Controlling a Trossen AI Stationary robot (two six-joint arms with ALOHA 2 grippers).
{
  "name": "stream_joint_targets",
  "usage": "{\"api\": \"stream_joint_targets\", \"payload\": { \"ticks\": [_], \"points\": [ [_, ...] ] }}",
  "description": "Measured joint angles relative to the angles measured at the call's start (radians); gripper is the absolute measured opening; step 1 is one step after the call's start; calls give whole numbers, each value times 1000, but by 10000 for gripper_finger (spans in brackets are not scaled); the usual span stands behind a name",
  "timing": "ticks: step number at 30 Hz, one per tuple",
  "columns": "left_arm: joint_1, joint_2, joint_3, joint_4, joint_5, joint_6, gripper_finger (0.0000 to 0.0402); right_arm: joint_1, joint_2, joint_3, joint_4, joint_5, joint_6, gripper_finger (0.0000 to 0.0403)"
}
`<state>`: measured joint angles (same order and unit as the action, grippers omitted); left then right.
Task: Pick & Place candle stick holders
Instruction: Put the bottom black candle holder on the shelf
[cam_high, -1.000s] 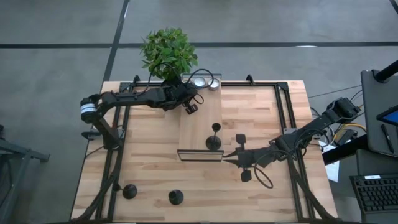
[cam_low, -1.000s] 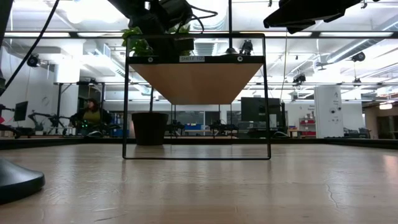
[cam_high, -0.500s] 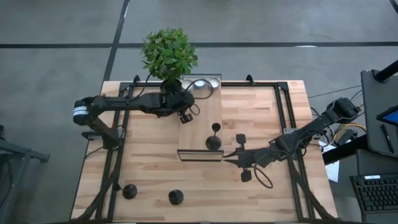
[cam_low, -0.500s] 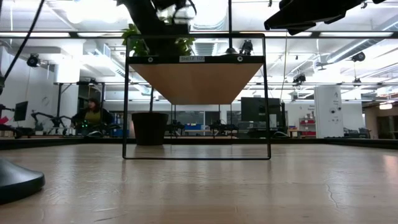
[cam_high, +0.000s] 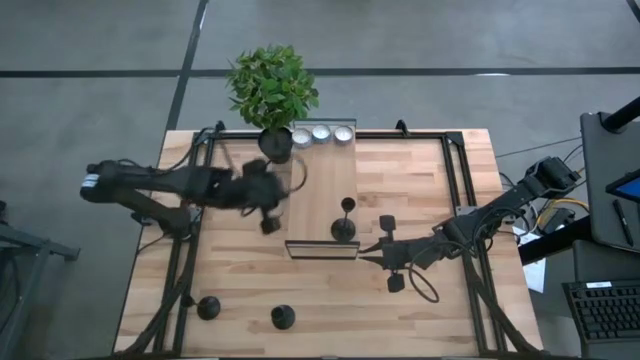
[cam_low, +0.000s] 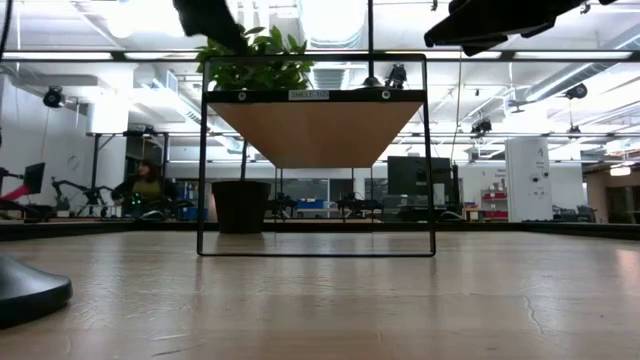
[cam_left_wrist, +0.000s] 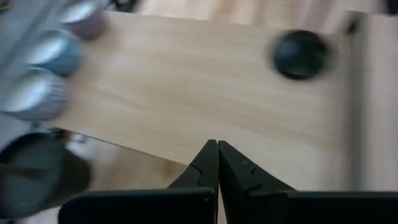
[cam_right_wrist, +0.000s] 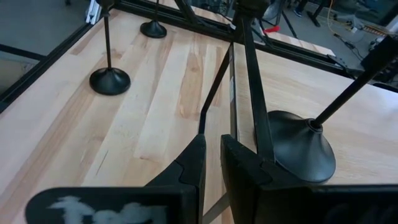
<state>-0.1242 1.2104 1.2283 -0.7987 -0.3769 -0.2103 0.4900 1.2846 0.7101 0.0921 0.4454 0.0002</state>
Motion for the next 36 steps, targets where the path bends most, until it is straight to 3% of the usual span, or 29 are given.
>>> {"api": "stream_joint_targets", "payload": {
  "ticks": [4,9,19,25,31,36],
  "points": [
    [-150,-69,-65,2,5,-143,0,0,0,0,2,0,0,43],
    [-318,-115,-173,13,87,-366,0,0,0,0,5,0,-3,43],
    [-589,-119,-412,368,63,-560,2,0,0,0,17,1,-3,43],
    [-655,-106,-558,594,-2,-623,54,0,0,0,21,1,-8,43],
    [-667,-66,-697,883,6,-603,118,0,0,0,25,2,-11,44],
    [-687,11,-764,1056,33,-622,135,0,0,0,24,2,-11,43]
  ]
}}
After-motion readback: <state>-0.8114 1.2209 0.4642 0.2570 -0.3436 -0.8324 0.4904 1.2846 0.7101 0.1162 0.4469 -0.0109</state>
